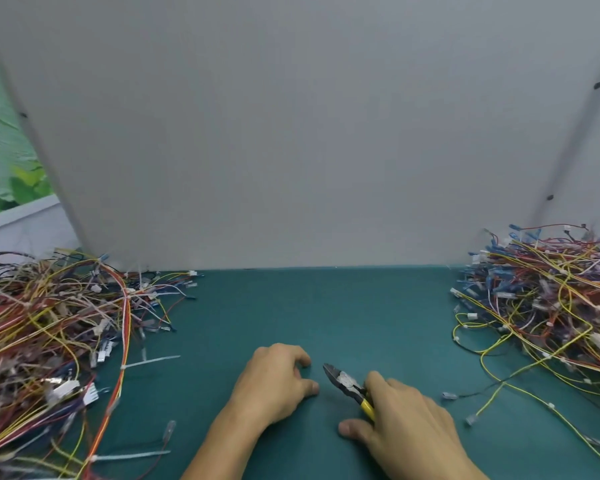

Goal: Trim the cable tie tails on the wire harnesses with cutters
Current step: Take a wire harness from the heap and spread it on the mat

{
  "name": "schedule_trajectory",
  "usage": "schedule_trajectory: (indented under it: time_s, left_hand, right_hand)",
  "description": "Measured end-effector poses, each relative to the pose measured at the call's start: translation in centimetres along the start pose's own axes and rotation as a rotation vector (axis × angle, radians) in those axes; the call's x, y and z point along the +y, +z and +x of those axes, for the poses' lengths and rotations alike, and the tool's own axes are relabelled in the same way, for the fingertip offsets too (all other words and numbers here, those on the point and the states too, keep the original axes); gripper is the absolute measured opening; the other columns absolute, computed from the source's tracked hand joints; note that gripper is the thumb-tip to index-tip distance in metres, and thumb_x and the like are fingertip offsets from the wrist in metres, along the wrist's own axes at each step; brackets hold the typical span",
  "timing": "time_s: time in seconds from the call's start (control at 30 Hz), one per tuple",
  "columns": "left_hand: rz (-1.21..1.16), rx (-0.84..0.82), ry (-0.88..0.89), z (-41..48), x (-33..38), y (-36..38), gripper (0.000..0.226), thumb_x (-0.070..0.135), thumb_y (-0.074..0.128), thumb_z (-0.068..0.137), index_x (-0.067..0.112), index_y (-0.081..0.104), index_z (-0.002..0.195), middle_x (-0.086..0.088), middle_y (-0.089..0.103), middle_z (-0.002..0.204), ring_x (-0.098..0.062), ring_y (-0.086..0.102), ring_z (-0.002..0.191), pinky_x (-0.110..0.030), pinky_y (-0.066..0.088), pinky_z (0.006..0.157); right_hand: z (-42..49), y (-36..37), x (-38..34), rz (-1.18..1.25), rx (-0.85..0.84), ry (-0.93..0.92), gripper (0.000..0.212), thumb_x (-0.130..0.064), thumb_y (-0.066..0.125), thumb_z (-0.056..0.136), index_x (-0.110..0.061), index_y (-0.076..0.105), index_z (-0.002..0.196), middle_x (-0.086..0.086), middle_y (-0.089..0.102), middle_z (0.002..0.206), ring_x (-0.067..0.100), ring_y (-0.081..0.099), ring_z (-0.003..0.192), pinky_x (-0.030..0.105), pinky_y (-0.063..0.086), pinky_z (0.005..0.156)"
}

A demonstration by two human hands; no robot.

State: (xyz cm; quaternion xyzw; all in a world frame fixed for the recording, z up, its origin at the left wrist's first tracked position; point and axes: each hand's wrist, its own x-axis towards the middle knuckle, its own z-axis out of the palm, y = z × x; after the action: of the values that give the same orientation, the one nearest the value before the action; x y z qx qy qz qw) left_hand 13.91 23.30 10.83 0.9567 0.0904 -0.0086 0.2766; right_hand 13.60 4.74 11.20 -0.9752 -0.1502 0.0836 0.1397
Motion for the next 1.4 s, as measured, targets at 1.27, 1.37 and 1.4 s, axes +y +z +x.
schedule_trajectory:
  time_s: [1.27,1.37,1.4]
  left_hand:
    - [-0.54,0.595,-0.119,-1.7,-3.1,-10.6,0.027,0.004,0.063,0.087,0.028,0.063,0.075,0.002,0.074,0.081,-0.013,0.07,0.062,-0.033,0.056,0.07]
    - [-0.62,0.545,0.024,-1.5,0.4,-9.4,0.023,0.004,0.063,0.086,0.024,0.064,0.076,0.006,0.073,0.074,-0.01,0.068,0.058,-0.02,0.052,0.059]
    - [-0.596,0.511,0.062,-1.5,1.4,-8.7,0.019,0.005,0.063,0.086,0.022,0.065,0.077,0.008,0.072,0.072,-0.009,0.067,0.057,-0.019,0.05,0.058]
  right_hand:
    - [0.3,-0.7,-0.3,-0.002,-0.037,-0.003,0.048,-0.073,0.05,0.076,-0.029,0.032,0.075,-0.016,0.048,0.083,0.009,0.048,0.079,0.024,0.034,0.059]
    - [0.6,-1.4,0.5,0.187,-0.02,0.049,0.037,-0.06,0.058,0.081,-0.027,0.042,0.077,-0.011,0.054,0.08,0.013,0.052,0.082,0.024,0.039,0.063]
    - [1.0,-1.7,1.1,0.308,0.018,0.066,0.033,-0.053,0.062,0.083,-0.023,0.048,0.077,-0.009,0.057,0.076,0.016,0.054,0.081,0.027,0.04,0.064]
